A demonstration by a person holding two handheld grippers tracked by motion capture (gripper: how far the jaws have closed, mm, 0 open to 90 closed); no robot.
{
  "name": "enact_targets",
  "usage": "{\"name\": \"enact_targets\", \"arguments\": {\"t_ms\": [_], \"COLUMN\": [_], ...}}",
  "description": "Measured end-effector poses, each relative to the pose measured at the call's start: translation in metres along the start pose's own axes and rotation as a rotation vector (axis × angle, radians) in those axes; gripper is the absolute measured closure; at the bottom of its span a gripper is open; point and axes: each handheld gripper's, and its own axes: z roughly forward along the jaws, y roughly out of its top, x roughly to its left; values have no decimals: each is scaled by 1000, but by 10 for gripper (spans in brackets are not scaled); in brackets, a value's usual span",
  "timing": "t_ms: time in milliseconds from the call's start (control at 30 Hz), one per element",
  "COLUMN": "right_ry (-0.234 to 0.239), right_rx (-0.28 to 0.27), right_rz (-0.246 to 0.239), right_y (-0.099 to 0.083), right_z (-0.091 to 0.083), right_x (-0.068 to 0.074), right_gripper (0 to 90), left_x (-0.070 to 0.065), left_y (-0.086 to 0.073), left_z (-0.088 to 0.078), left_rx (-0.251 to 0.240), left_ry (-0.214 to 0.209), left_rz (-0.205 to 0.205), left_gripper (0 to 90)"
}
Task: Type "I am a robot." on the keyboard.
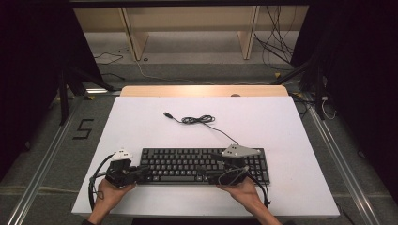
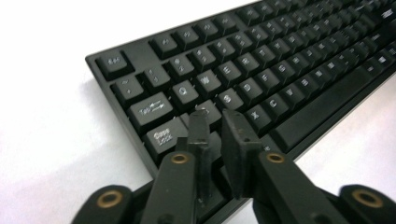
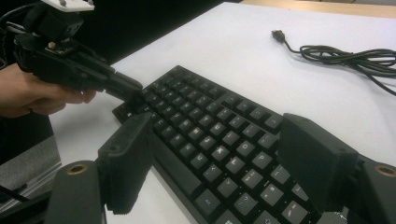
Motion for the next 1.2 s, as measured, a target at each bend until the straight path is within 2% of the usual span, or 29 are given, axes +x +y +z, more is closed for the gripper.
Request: {"name": "enact_targets", "arguments": {"t_ms": [167, 567, 933, 1067, 1200], "right_ry": [0, 3, 12, 13, 18], "right_rx": [0, 5, 19, 36, 68], "right_rz": [1, -2, -10, -23, -29], "right_y": [0, 0, -1, -2, -3], "right_z": [0, 3, 8, 14, 19], "right_x": [0, 1, 5, 8, 10], "right_gripper": [279, 279, 289, 348, 481], "left_x": [-2, -5, -8, -8, -7], "left_y": [2, 5, 7, 7, 7], "left_z": [-3, -4, -8, -10, -11], "left_rx": [-51, -114, -188, -213, -223], "left_ry": [-10, -38, -60, -60, -62], "left_rz": [-7, -40, -43, -48, -54], "left_gripper": [726, 482, 372, 350, 336]}}
